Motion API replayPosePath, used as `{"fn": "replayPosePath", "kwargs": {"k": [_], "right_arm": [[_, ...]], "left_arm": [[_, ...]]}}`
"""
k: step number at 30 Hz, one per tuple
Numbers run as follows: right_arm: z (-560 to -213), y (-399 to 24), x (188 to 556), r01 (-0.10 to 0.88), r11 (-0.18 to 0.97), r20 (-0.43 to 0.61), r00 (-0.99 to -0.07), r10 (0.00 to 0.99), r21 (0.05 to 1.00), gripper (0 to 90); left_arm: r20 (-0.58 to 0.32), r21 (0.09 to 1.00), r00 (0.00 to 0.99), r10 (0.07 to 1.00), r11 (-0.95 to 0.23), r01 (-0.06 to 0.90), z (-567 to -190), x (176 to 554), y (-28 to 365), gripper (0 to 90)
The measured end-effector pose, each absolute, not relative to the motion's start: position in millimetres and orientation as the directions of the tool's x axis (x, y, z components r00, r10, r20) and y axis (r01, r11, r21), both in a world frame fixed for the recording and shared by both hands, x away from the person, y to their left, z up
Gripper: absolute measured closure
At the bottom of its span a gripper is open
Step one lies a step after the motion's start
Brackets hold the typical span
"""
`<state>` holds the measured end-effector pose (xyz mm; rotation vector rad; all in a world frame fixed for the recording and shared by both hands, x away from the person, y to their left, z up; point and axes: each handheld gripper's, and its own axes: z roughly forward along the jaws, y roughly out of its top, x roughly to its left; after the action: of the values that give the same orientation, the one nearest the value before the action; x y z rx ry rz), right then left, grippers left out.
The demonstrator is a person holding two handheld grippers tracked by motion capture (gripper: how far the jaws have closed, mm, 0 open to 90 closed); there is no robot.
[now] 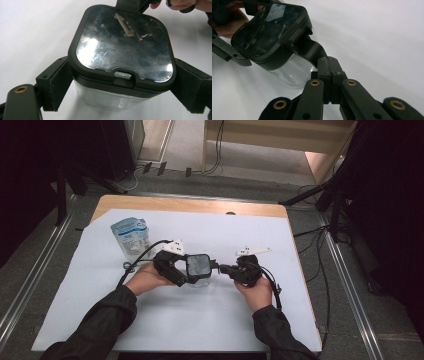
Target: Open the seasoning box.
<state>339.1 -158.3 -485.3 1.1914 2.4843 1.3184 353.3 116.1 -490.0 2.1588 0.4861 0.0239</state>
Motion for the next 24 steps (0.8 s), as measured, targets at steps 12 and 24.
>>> {"fn": "replayPosePath", "kwargs": {"k": [12,24], "right_arm": [[-485,-158,338,0.593,0.328,0.261,-0.695,0.67,0.735,90.0],[-485,-157,337,0.595,0.325,0.266,-0.694,0.669,0.735,90.0]], "left_arm": [[-0.167,0.795,0.919,0.357,-0.503,0.339,-481,353,118,13.3],[-0.182,0.787,0.909,0.376,-0.498,0.364,-470,353,118,13.5]]}}
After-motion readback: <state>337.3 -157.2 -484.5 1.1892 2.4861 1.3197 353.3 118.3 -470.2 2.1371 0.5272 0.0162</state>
